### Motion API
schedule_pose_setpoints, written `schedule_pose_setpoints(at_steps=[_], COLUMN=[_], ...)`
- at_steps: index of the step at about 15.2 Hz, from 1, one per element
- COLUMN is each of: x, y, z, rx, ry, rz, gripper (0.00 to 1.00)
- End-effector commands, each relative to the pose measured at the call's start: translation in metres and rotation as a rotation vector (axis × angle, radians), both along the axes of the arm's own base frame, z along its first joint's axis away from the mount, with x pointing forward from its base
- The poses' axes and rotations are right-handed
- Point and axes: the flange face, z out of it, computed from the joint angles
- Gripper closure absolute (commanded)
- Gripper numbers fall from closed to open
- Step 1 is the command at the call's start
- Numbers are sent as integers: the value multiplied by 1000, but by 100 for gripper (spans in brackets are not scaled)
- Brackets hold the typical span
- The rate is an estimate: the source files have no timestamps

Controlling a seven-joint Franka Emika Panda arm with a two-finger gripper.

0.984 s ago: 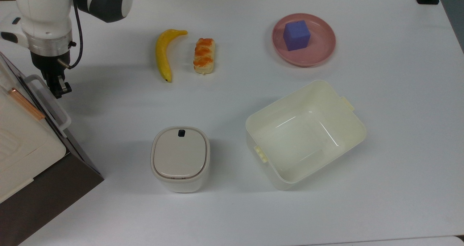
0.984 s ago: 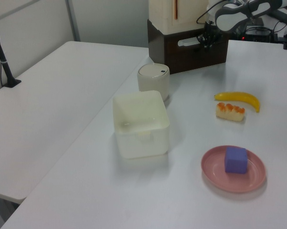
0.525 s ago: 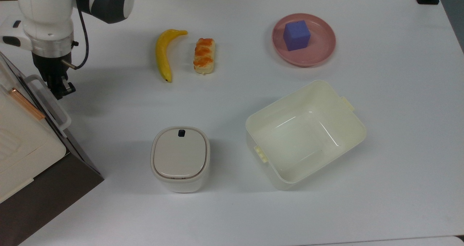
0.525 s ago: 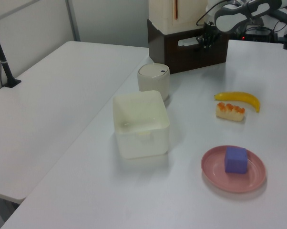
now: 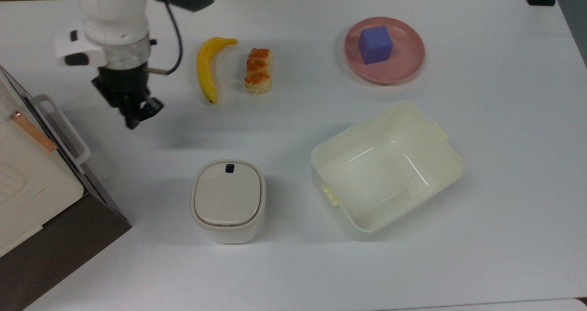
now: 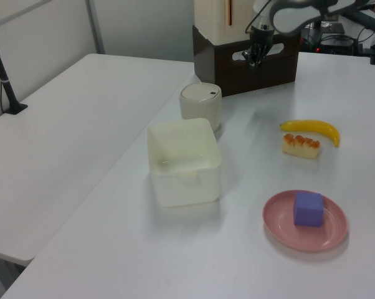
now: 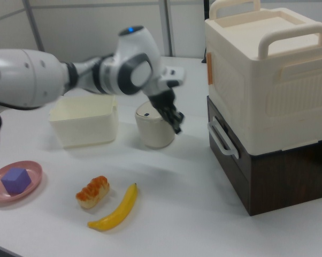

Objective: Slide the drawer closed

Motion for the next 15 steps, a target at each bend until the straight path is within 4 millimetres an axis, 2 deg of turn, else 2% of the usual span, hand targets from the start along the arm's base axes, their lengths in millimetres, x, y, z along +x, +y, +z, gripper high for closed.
schedule_pose_setpoints(at_steps=[1,5,7,9,11,13,15], x=[-24,-47,-58,-69,-77,-82,-83], y=[50,89,104,122,136,151,152], z=[44,78,97,103,105,105,107], rx=[58,71,72,68,72,74,73], ry=[86,171,174,213,257,287,293], rz=[143,313,348,390,410,428,425], gripper=[100,100,97,92,77,53,25])
